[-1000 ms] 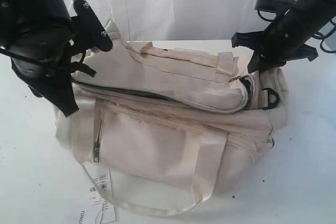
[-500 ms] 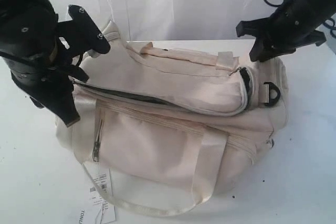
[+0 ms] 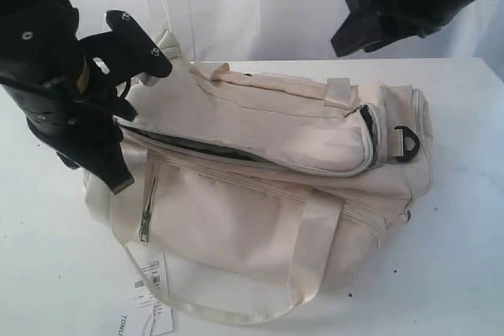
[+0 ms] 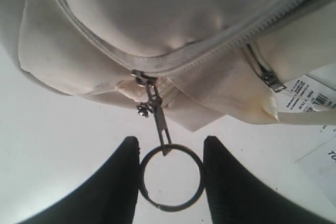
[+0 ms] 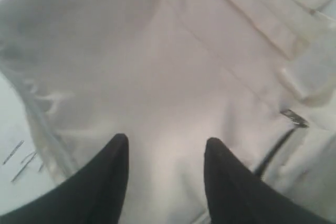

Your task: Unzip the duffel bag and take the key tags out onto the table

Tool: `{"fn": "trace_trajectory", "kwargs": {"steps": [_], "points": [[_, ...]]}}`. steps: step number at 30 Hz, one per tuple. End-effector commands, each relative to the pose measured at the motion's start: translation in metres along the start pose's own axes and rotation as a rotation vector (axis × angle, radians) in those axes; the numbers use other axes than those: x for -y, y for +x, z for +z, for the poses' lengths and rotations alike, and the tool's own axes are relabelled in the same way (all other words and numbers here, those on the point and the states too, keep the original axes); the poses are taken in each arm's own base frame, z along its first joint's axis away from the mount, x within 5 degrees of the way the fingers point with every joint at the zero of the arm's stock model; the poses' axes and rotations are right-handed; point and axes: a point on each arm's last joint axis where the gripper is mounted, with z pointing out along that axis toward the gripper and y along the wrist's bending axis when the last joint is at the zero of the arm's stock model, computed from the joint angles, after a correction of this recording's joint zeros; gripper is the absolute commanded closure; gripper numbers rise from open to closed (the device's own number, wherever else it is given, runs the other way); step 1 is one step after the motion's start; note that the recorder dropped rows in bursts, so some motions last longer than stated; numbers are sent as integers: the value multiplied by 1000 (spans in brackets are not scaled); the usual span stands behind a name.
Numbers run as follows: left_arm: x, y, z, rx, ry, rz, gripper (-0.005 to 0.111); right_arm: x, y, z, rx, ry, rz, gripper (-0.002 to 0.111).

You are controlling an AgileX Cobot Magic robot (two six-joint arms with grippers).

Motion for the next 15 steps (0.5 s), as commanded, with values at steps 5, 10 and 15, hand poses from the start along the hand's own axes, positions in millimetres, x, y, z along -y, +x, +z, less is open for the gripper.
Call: {"fn": "trace_trajectory", "kwargs": {"steps": [5, 10, 15], "points": [[-9, 13, -28, 83, 3, -50, 88, -86, 7, 13, -60, -173, -328, 108], [-11, 15, -38, 150, 16, -70, 88, -108, 20, 37, -58, -74, -498, 108], [-10, 13, -39, 164, 28, -76, 88, -115, 34, 57, -54, -6, -603, 108]]}}
